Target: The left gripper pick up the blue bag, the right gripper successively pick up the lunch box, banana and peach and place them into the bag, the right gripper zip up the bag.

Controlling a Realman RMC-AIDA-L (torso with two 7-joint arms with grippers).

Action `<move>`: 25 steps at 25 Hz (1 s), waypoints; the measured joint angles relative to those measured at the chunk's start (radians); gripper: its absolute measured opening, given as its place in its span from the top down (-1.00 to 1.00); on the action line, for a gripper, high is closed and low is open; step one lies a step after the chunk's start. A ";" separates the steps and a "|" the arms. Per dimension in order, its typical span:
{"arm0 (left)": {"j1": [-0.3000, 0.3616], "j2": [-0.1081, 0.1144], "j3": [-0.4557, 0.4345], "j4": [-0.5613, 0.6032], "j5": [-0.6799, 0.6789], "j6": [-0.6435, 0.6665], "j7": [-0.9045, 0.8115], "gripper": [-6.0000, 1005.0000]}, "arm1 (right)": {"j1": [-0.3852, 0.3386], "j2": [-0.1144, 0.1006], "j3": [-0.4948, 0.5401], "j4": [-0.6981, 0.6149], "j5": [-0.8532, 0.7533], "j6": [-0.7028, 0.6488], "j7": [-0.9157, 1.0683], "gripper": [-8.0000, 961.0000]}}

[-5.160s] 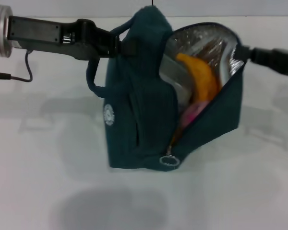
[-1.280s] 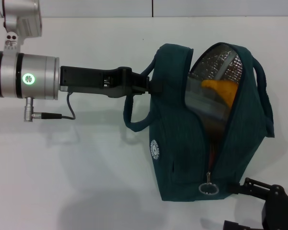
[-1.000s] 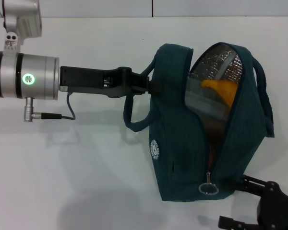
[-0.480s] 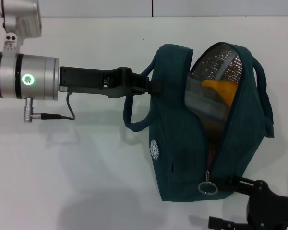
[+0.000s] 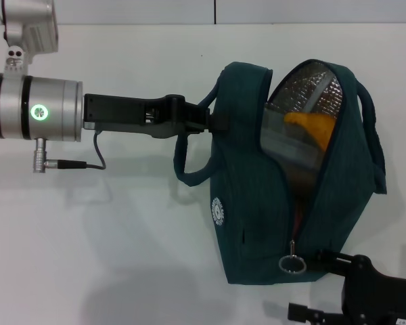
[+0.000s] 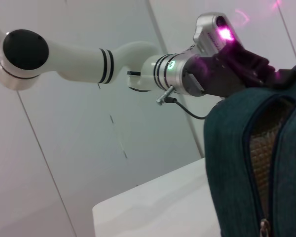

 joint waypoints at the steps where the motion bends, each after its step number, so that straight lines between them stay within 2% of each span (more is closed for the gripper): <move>1: 0.000 0.000 0.000 0.000 0.000 0.000 0.000 0.91 | 0.001 0.000 0.000 0.000 0.002 0.002 0.001 -0.66; 24: 0.001 0.000 0.000 0.000 0.001 0.002 0.010 0.90 | 0.013 0.001 0.000 0.001 0.018 0.019 0.002 -0.36; 25: 0.001 0.000 0.000 0.000 0.001 0.002 0.010 0.90 | 0.013 0.001 0.000 0.001 0.018 0.019 0.002 -0.27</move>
